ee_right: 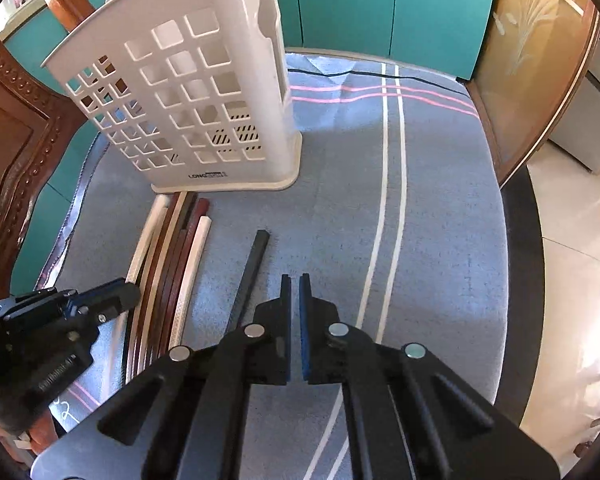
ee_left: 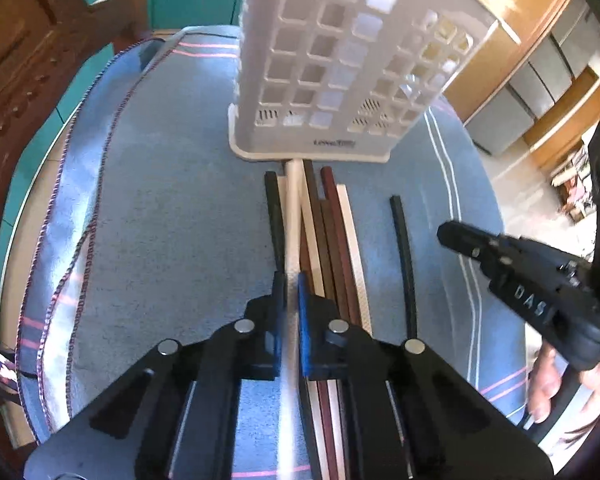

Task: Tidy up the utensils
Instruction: 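Lower both tools onto the loose chopsticks in front of the white basket, then close the left tool on a light wooden chopstick while the right tool closes on a black chopstick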

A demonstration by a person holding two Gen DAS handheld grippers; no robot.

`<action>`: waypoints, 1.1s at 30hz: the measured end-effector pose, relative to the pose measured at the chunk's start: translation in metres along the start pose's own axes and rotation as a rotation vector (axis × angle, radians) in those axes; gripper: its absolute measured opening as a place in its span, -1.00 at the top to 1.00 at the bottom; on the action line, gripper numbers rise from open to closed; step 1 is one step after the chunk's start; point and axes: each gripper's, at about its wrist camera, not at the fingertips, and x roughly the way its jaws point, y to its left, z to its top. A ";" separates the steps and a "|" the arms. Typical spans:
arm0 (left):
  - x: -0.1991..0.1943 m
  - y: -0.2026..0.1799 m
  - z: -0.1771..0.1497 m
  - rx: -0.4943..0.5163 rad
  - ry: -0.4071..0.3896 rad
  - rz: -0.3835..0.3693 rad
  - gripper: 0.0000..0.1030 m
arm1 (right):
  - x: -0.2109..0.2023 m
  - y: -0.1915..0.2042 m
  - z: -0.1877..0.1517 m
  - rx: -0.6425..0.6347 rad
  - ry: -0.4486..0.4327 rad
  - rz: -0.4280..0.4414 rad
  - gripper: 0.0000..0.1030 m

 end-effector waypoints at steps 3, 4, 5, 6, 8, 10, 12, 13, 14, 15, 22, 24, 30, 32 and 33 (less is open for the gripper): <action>-0.013 -0.003 0.003 0.011 -0.046 0.012 0.87 | -0.003 -0.015 -0.009 -0.005 -0.009 0.014 0.92; -0.018 -0.002 0.003 0.012 -0.057 0.013 0.87 | -0.003 -0.017 -0.008 -0.006 -0.010 0.016 0.92; -0.022 -0.001 0.003 0.010 -0.072 0.018 0.87 | -0.002 -0.017 -0.008 -0.007 -0.011 0.021 0.92; -0.024 0.001 0.003 0.009 -0.080 0.031 0.87 | -0.003 -0.015 -0.008 -0.008 -0.010 0.026 0.92; -0.026 0.005 0.004 0.011 -0.079 0.068 0.87 | 0.000 -0.013 -0.005 -0.007 -0.002 0.035 0.84; -0.021 0.008 0.004 0.005 -0.055 0.087 0.87 | 0.010 -0.011 0.000 -0.004 0.009 0.041 0.73; -0.020 0.013 0.003 0.005 -0.039 0.102 0.87 | 0.012 -0.007 0.000 -0.004 0.014 0.046 0.66; -0.019 0.013 0.003 0.005 -0.034 0.113 0.84 | 0.013 -0.005 0.000 -0.005 0.015 0.046 0.65; -0.017 0.014 0.003 0.004 -0.029 0.126 0.73 | 0.014 -0.002 0.000 -0.007 0.017 0.046 0.64; -0.016 0.016 0.003 0.000 -0.026 0.132 0.69 | 0.016 0.001 0.000 -0.012 0.020 0.044 0.63; -0.009 0.027 0.011 -0.024 -0.029 0.198 0.36 | 0.026 0.023 -0.002 -0.071 0.023 -0.038 0.53; -0.004 0.030 0.014 -0.027 -0.021 0.209 0.35 | 0.025 0.030 -0.005 -0.112 0.014 -0.060 0.53; -0.001 0.023 0.010 0.011 -0.005 0.208 0.44 | 0.019 0.043 -0.014 -0.172 0.026 -0.031 0.79; -0.001 0.020 0.009 0.020 0.003 0.184 0.60 | 0.015 0.039 -0.015 -0.176 0.021 -0.048 0.85; -0.001 0.018 0.007 0.021 0.008 0.171 0.62 | 0.012 0.035 -0.015 -0.171 0.018 -0.052 0.85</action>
